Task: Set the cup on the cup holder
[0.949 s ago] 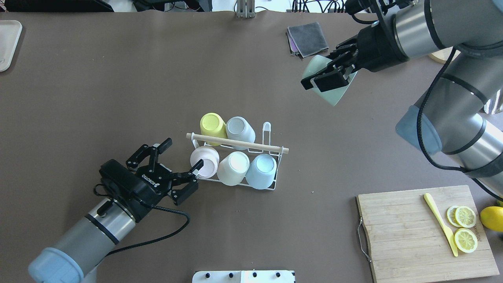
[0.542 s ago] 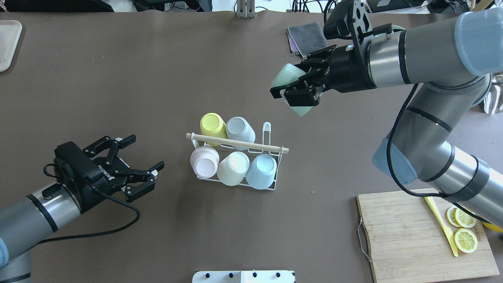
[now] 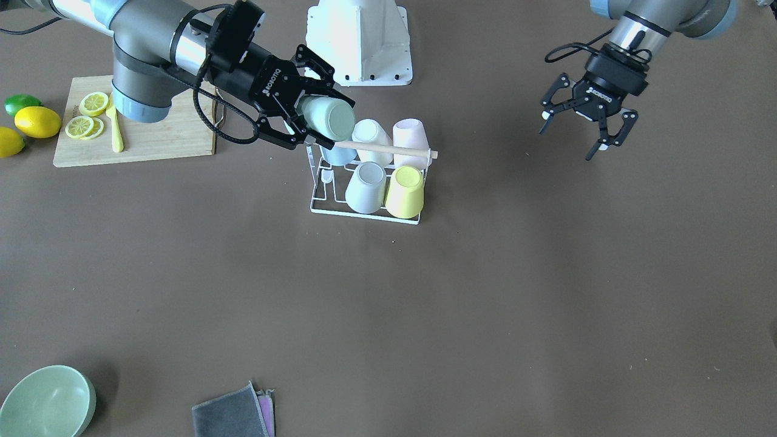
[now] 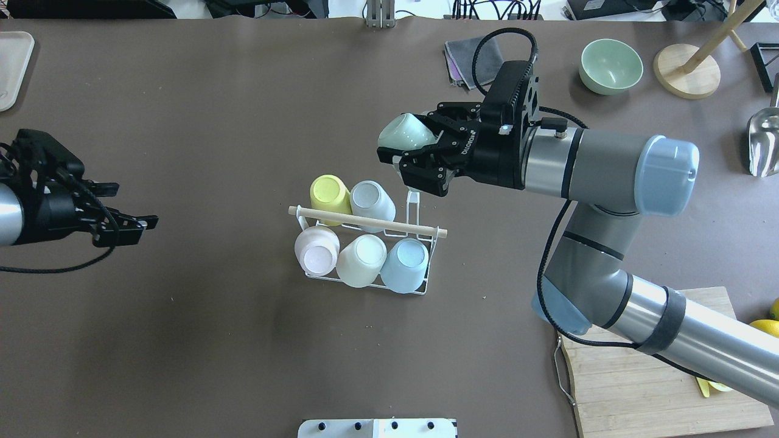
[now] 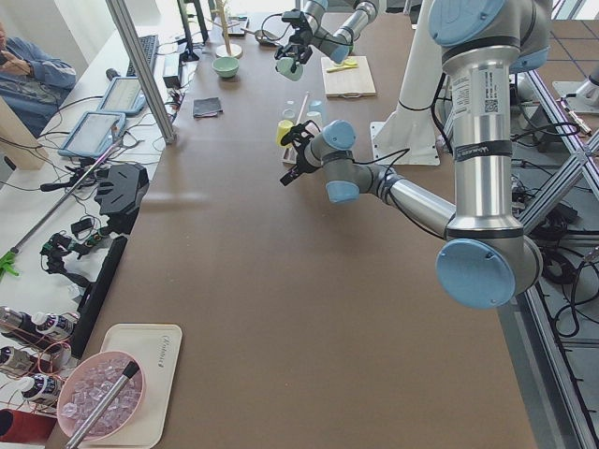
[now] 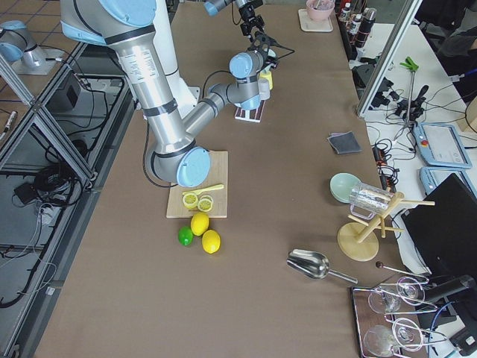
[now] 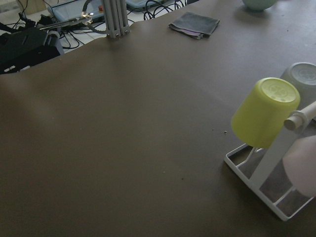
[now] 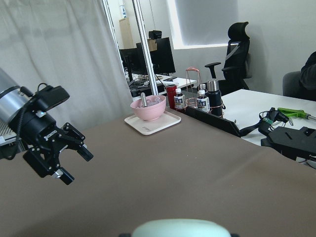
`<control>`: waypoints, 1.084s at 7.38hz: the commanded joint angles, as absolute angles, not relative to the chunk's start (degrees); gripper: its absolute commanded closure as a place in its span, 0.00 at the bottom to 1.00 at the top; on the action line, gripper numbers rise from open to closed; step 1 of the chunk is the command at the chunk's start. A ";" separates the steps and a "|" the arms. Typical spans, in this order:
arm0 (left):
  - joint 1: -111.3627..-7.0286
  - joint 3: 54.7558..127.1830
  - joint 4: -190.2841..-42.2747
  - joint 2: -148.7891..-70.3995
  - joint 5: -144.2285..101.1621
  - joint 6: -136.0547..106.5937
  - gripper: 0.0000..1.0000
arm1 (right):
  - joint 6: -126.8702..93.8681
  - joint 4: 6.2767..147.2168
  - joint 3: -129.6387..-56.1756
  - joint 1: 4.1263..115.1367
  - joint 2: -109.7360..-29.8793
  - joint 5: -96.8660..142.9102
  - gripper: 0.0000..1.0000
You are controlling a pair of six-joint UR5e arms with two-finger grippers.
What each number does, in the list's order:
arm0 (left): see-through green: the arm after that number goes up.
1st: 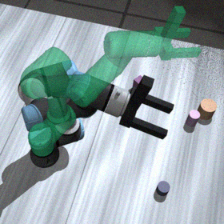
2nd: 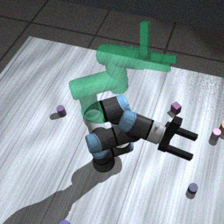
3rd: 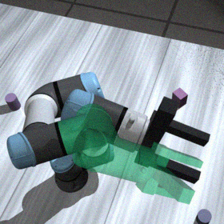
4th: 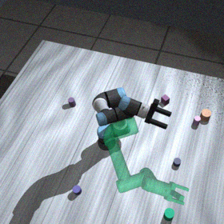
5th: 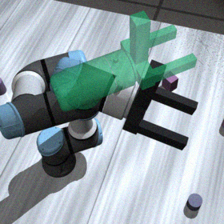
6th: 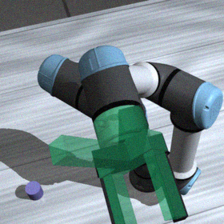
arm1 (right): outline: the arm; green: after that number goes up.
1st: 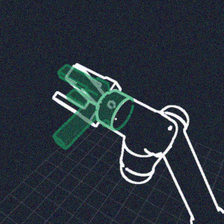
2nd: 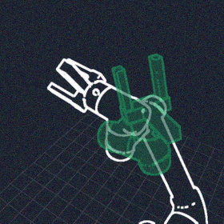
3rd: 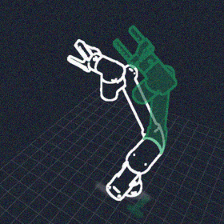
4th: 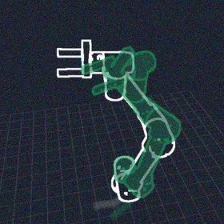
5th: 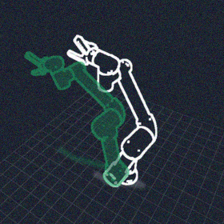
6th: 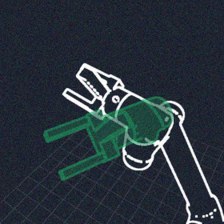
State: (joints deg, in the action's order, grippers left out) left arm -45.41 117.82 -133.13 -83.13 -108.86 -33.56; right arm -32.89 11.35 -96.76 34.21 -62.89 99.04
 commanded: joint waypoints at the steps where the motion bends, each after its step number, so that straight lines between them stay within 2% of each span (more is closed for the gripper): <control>1: -57.96 117.77 -111.11 -83.14 -125.90 -33.31 0.02 | -32.52 4.59 -93.35 27.11 -63.01 90.23 1.00; 5: -69.21 117.60 -85.04 -83.14 -126.04 -33.31 0.02 | -29.97 -1.66 -88.25 27.41 -62.67 87.71 1.00; 8: -78.28 111.47 -84.90 -85.94 -126.38 -33.31 0.02 | -29.88 -3.51 -84.65 29.09 -61.00 87.71 1.00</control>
State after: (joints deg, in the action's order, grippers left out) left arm -74.83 114.53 -85.09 -84.27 -126.22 -33.31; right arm -29.90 -3.17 -86.29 28.72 -61.57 87.70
